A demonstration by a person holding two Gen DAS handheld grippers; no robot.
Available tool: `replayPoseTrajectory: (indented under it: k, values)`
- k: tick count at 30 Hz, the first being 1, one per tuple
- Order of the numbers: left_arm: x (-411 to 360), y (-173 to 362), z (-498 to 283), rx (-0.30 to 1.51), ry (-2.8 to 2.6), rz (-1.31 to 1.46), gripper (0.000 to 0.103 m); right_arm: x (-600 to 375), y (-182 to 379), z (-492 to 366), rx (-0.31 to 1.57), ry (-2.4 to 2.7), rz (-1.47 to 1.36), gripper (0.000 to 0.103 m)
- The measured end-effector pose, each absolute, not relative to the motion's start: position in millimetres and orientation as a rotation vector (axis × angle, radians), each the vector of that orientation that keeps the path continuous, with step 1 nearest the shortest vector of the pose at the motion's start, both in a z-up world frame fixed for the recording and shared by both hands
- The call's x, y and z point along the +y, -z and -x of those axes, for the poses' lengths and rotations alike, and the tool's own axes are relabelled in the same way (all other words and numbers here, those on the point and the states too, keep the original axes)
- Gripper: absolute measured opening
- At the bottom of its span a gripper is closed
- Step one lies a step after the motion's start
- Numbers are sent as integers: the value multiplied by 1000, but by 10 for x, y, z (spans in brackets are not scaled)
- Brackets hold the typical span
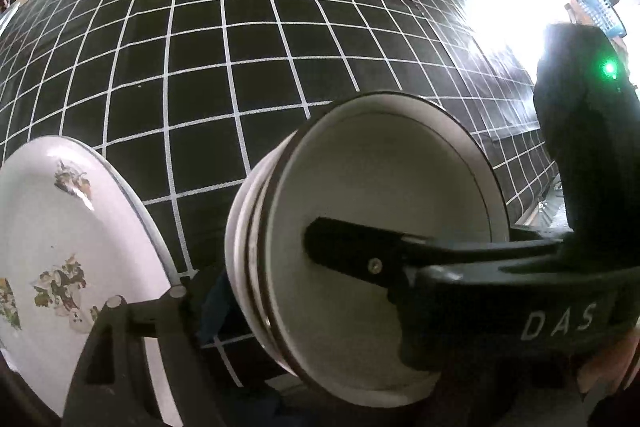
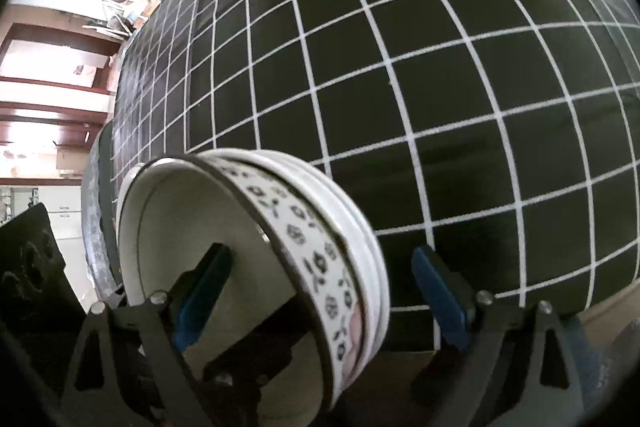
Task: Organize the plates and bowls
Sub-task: 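Lift the bowl stack with both grippers and carry it over the plates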
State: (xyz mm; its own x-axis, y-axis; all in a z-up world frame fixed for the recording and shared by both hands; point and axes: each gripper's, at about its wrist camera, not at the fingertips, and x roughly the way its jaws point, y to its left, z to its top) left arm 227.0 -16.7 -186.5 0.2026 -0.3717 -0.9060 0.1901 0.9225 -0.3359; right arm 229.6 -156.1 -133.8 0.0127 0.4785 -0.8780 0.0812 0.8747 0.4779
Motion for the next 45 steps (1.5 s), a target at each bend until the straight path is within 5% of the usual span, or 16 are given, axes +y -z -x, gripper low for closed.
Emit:
replayPoseTrajectory:
  k: [11,28,45]
  values:
    - [-116,1816,-2212,1303,397,168,78,-1586,1341,-2241,1538,-343,-573,80]
    - [-215,1752,-2130,1283,405,173,80,-1584,1176,-2179,1520,-324,-496,77]
    - [540,765,-2028,1150,303,247,80,-688,299,-2359,1465,-424,-364,77]
